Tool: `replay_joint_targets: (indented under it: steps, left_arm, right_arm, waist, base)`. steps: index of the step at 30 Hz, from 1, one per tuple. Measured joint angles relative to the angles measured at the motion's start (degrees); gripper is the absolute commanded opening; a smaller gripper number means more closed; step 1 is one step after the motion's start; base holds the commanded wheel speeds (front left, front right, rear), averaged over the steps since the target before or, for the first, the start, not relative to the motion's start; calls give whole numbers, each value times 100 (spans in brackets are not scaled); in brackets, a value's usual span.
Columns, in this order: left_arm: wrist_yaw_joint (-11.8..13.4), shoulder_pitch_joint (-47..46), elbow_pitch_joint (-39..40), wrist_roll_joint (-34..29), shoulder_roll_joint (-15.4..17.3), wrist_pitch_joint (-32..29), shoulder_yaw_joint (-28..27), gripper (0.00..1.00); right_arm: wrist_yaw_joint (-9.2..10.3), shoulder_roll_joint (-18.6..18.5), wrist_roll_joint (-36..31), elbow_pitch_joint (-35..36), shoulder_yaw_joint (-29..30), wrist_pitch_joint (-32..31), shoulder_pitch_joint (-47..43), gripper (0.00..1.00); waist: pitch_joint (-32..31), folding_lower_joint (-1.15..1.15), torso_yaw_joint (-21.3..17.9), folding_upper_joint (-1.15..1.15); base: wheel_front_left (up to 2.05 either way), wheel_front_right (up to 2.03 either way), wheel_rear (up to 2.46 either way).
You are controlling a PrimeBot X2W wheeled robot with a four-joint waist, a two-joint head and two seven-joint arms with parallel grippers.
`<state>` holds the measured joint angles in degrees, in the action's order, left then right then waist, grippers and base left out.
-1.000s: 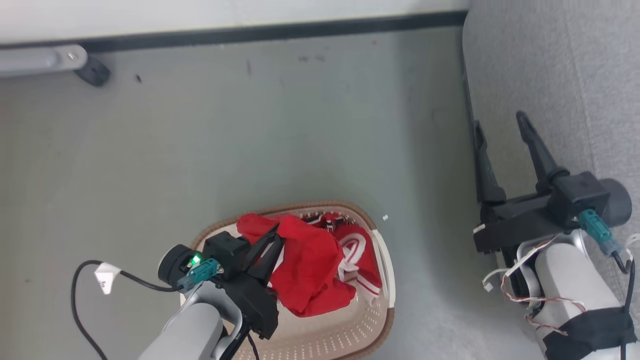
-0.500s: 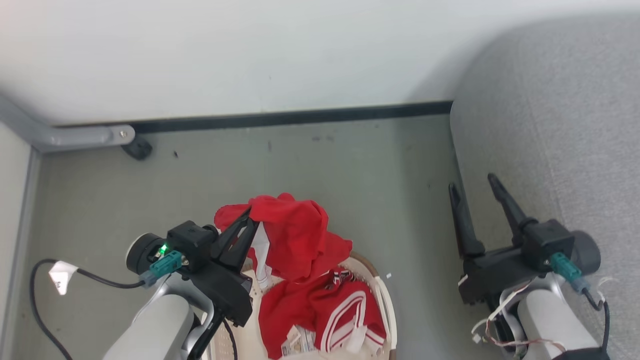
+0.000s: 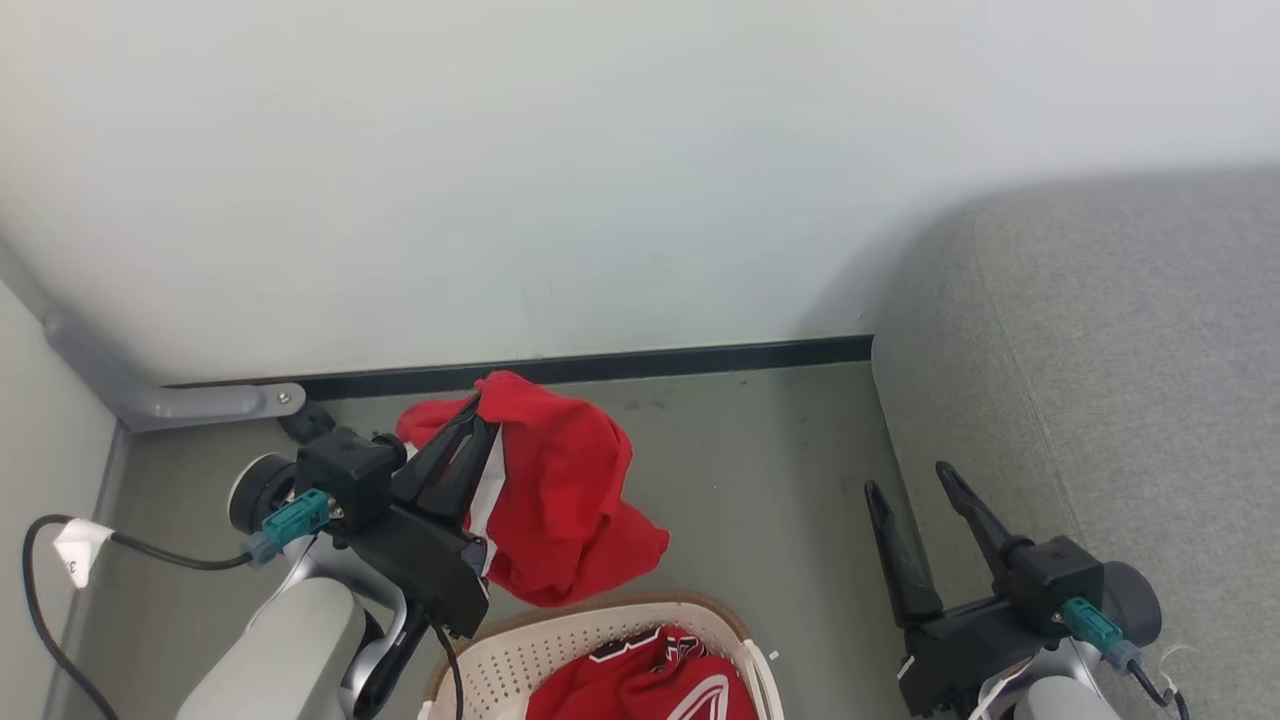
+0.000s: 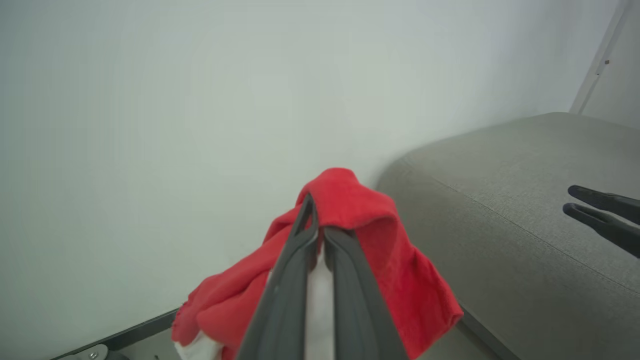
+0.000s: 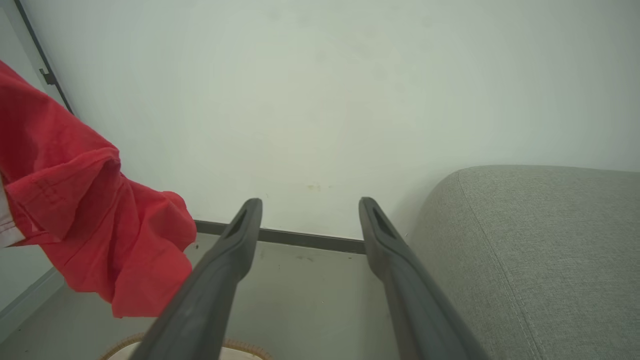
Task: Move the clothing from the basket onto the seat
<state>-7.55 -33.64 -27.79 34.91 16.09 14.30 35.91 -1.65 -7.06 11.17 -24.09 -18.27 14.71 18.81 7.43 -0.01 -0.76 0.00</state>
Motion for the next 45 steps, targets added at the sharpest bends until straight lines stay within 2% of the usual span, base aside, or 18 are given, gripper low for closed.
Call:
replay_joint_targets:
  steps: [12,27,38,45]
  left_arm:
    - [0,113,410,108,33,-175,14,0]
    - [63,90,794,135,27,-521,30,0]
    - [104,-151,1014,136,-43,-769,92,0]
    - [105,-352,1085,137,-233,-924,221,0]
  right_arm:
    - [-175,66,0,67,-210,0,-339,100]
    - [-424,132,-21,109,-789,0,-372,100]
    - [-525,203,-49,-544,-1245,0,152,100]
    - [-541,256,0,-1103,-1463,0,593,100]
  waist:
    - [-568,0,-70,0]
    - [-605,1,-114,1]
    - [-527,1,-48,1]
    - [-497,1,84,1]
  base:
    - [0,0,0]
    - [0,0,0]
    - [0,0,0]
    - [0,0,0]
